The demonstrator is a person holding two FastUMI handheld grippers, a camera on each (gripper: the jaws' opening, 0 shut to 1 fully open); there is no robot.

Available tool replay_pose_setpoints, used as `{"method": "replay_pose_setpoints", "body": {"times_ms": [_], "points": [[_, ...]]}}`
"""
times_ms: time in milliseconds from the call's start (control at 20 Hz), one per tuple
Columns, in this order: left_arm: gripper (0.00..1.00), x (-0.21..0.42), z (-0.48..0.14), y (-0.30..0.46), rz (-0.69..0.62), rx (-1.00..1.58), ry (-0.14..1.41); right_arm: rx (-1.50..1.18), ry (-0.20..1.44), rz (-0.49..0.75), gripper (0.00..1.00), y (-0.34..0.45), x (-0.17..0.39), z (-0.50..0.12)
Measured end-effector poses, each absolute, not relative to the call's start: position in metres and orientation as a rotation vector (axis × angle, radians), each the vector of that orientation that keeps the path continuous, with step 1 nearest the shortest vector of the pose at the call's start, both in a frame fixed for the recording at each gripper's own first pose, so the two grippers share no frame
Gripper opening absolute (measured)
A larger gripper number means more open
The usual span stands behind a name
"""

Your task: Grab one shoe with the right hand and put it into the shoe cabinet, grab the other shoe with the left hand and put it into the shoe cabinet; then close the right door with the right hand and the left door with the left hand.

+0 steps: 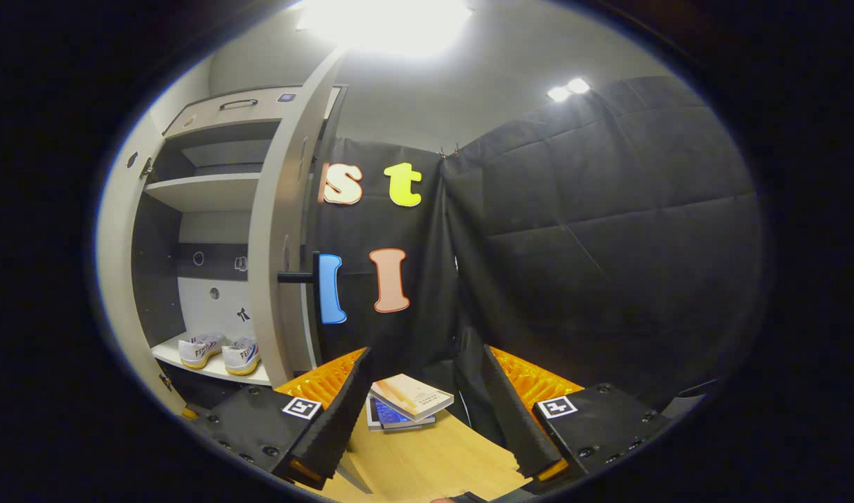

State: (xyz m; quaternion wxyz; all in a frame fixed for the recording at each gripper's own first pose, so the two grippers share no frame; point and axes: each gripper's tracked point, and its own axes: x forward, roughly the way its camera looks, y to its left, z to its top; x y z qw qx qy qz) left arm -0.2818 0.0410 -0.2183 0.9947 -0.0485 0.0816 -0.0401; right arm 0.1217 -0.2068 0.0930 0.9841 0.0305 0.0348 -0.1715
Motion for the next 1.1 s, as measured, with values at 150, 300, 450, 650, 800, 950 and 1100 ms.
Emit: {"method": "replay_pose_setpoints", "body": {"times_ms": [150,300,450,650,800,950,1100], "points": [[0.81,-0.283,-0.223,0.053,-0.05,-0.105,0.171,0.055,0.088,-0.345,0.95,-0.202,0.132,0.089],[0.81,-0.282,-0.227,0.063,-0.033,-0.13,0.18,0.039,0.1,-0.324,0.95,-0.186,0.142,0.085],[0.81,-0.283,-0.228,0.074,-0.009,-0.126,0.179,-0.018,0.098,-0.316,0.9,-0.182,0.141,0.087],[0.81,-0.282,-0.23,0.082,0.008,-0.137,0.178,-0.004,0.108,-0.285,0.9,-0.166,0.139,0.088],[0.81,-0.279,-0.234,0.089,0.009,-0.139,0.177,0.006,0.106,-0.217,0.93,-0.139,0.136,0.09],[0.81,-0.28,-0.232,0.092,0.007,-0.14,0.178,-0.001,0.102,-0.169,0.92,-0.115,0.139,0.089],[0.81,-0.281,-0.231,0.097,0.012,-0.146,0.171,-0.005,0.1,-0.141,0.93,-0.098,0.141,0.092]]}}
